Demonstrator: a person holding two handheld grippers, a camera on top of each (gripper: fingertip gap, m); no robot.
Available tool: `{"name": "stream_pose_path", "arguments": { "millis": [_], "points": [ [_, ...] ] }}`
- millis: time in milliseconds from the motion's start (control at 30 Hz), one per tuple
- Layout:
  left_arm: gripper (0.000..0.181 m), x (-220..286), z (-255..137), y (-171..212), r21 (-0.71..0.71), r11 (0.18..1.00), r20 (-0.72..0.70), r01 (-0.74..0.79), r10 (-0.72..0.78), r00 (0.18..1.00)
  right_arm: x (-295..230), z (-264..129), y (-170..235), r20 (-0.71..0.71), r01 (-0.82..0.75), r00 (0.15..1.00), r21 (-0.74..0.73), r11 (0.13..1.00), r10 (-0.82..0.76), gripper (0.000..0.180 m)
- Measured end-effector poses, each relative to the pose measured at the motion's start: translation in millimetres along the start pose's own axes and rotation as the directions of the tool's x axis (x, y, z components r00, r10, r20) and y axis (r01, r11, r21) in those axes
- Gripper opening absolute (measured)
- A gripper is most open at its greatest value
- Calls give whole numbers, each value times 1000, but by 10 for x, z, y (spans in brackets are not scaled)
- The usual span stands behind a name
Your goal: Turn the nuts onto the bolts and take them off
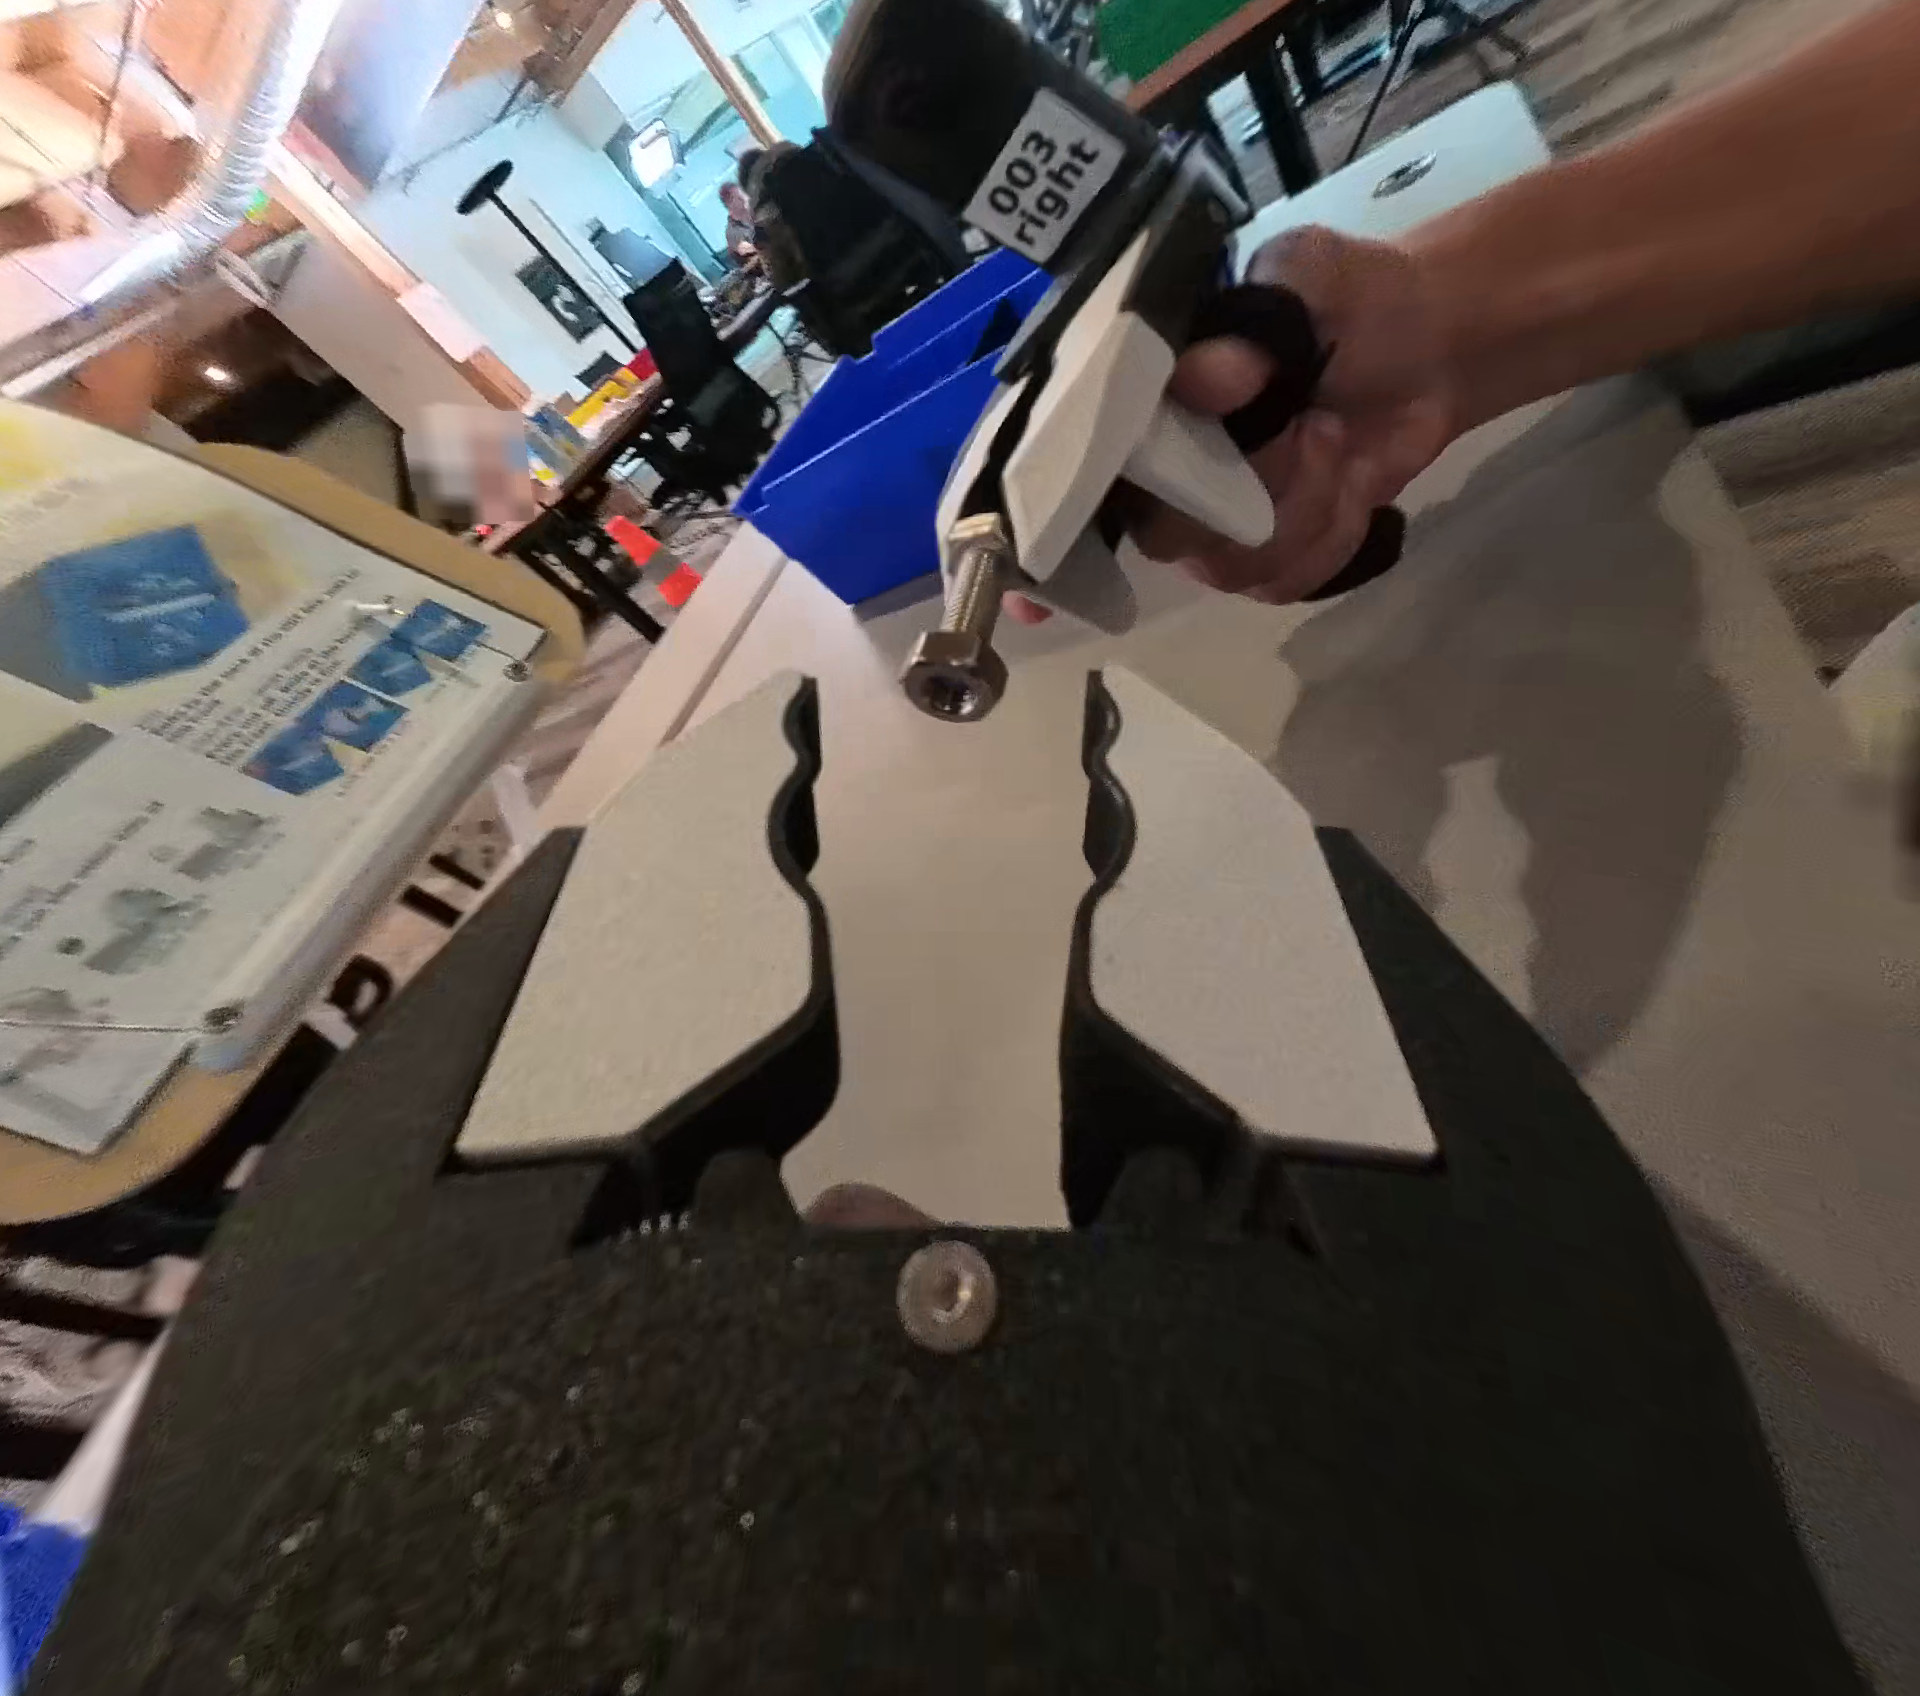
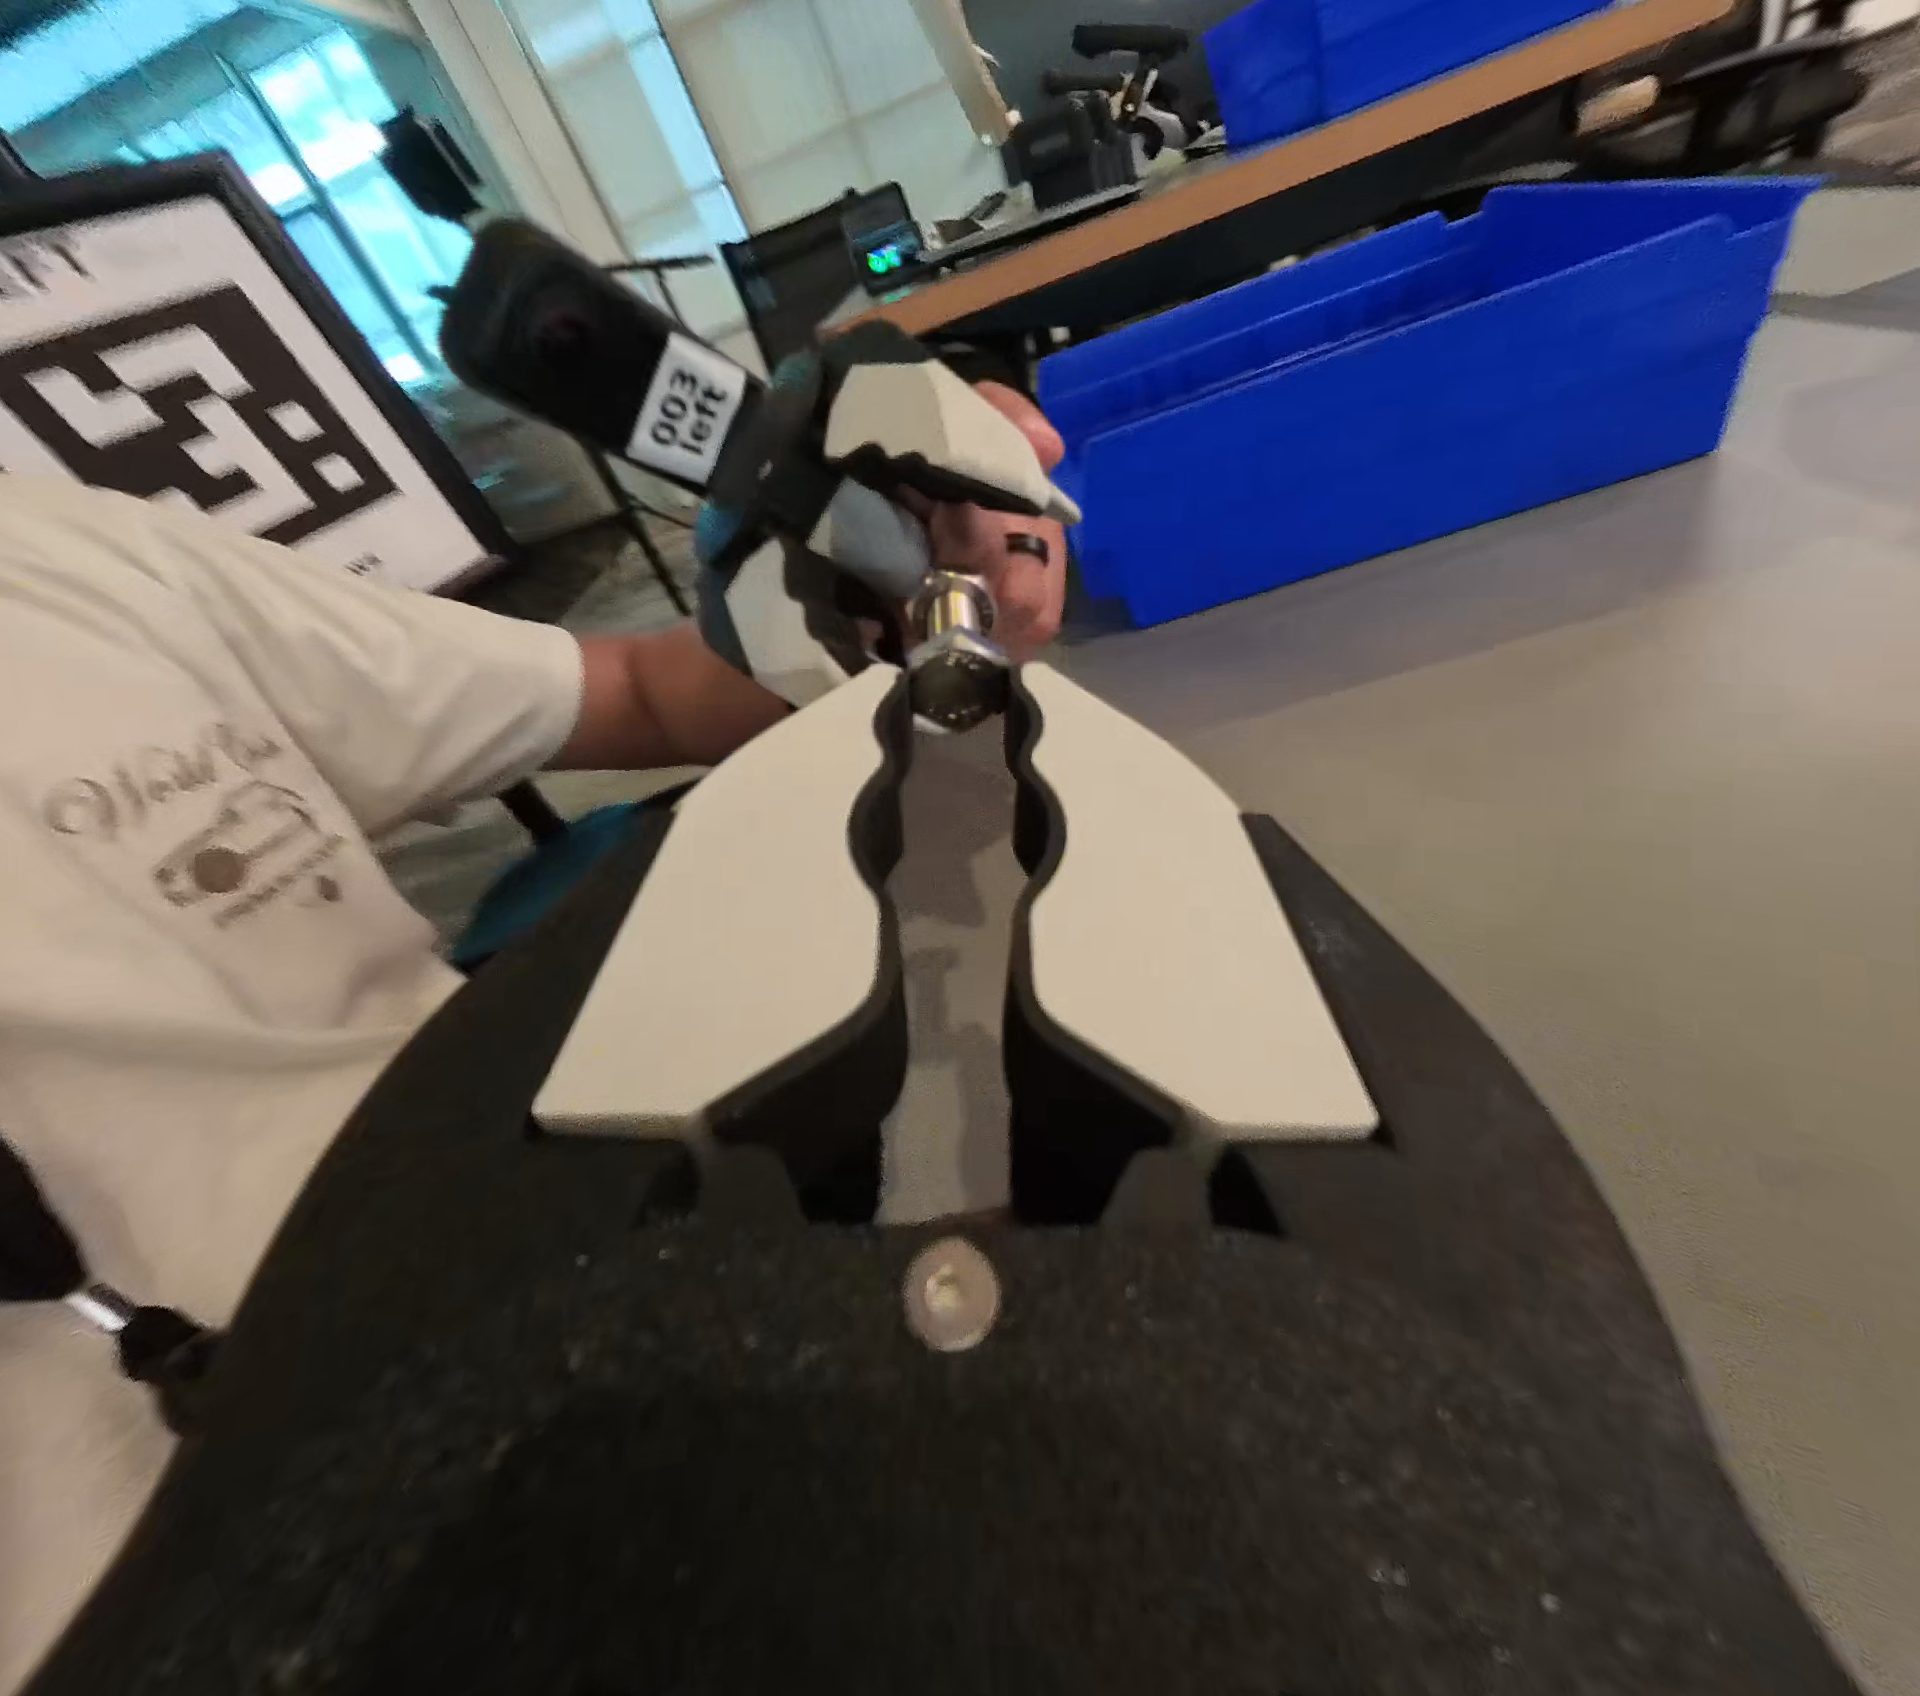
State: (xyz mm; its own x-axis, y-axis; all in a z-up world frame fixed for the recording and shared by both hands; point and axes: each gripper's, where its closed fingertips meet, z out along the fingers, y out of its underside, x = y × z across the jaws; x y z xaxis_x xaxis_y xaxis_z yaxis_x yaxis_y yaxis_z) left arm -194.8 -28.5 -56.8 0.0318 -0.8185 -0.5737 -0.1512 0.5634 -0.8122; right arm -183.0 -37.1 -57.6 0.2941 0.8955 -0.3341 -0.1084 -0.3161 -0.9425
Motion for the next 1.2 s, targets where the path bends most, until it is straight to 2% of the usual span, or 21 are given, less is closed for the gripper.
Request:
{"name": "stream_pose_path", "arguments": {
  "millis": [133,233,300,433,533,633,767,833,933,1000,1033,1067,1133,1200],
  "points": [
    [44,75,33,21,-14,996,11,-85,85,996,-90,44,45,94,-100,990,-5,995,100,16],
    [23,95,-15,-69,40,991,28,-125,124,992,-87,40,66,99,-118,988,-11,993,118,16],
    [18,120,-23,-70,43,992,-5,-120,120,993,-94,30,82,104,-122,987,-21,992,123,16],
    [18,134,-15,-95,49,995,-131,82,-75,989,-115,9,86,80,-33,996,-36,999,36,16],
    [18,171,-21,-119,45,965,-238,260,-242,941,-147,-5,101,22,166,986,-95,982,-165,17],
    [18,219,-44,-182,22,876,-386,481,-437,813,-214,-20,94,-35,435,895,-153,887,-445,17],
    [18,285,-74,-223,-77,720,-552,690,-607,572,-277,-36,109,-67,755,598,-289,589,-799,17],
    [17,314,-84,-215,-165,631,-605,758,-672,428,-279,-38,135,-54,834,426,-363,415,-903,17],
    [17,360,-94,-172,-324,480,-638,815,-747,186,-271,-37,185,-6,874,214,-446,195,-977,17],
    [17,334,-75,-146,-391,367,-628,844,-777,47,-233,-42,183,7,867,108,-490,91,-994,17],
    [17,339,-62,-117,-407,350,-619,844,-785,26,-216,-43,200,13,863,119,-496,97,-993,17],
    [17,339,-52,-93,-409,347,-611,844,-791,29,-192,-46,214,3,855,169,-497,145,-986,17],
    [17,312,-59,-103,-393,349,-618,851,-785,37,-181,-34,203,-58,842,314,-443,306,-948,17],
    [18,274,-49,-107,-349,388,-616,853,-781,103,-154,-32,191,-97,792,476,-386,474,-874,17]
  ]
}}
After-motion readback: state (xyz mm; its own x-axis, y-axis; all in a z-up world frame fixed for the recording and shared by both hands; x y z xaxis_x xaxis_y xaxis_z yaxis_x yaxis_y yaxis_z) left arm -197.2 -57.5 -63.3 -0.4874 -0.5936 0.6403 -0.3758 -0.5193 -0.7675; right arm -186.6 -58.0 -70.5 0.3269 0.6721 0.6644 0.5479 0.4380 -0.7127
